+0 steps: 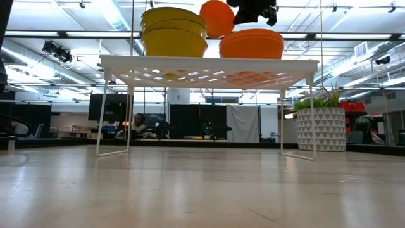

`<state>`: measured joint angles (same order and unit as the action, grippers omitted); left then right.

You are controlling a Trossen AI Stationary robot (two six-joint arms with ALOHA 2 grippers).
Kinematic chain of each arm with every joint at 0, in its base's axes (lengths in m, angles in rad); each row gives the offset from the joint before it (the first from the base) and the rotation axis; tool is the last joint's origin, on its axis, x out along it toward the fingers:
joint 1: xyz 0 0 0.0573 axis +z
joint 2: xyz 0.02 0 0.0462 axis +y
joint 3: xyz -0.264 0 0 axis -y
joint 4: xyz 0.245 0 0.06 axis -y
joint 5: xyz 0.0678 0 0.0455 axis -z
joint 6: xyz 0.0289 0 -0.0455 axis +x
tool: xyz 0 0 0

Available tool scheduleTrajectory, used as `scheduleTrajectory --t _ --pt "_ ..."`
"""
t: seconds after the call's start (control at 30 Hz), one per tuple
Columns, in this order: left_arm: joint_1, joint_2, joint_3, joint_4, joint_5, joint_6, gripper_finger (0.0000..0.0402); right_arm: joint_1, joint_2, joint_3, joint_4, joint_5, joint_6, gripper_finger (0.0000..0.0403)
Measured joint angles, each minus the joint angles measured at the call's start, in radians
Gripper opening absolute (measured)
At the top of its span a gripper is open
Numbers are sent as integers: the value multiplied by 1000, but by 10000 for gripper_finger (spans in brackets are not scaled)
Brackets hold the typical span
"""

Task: Pick & Place Mini bowls
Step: Stack the orange bowl on the orange bowl on the shelf

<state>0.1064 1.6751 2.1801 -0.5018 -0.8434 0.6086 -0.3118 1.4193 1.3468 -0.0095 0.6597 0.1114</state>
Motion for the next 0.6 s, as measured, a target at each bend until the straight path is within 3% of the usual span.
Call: scheduleTrajectory --t 0.17,0.37,0.6 --pt "-36 -14 57 -167 97 -160 238 1 -25 0 -101 -10 56 0" --pt "-50 -43 106 -363 302 -385 227 1 -90 0 -210 -123 159 0" --pt "-78 -72 112 -523 440 -480 152 1 -178 2 -373 -300 373 0"
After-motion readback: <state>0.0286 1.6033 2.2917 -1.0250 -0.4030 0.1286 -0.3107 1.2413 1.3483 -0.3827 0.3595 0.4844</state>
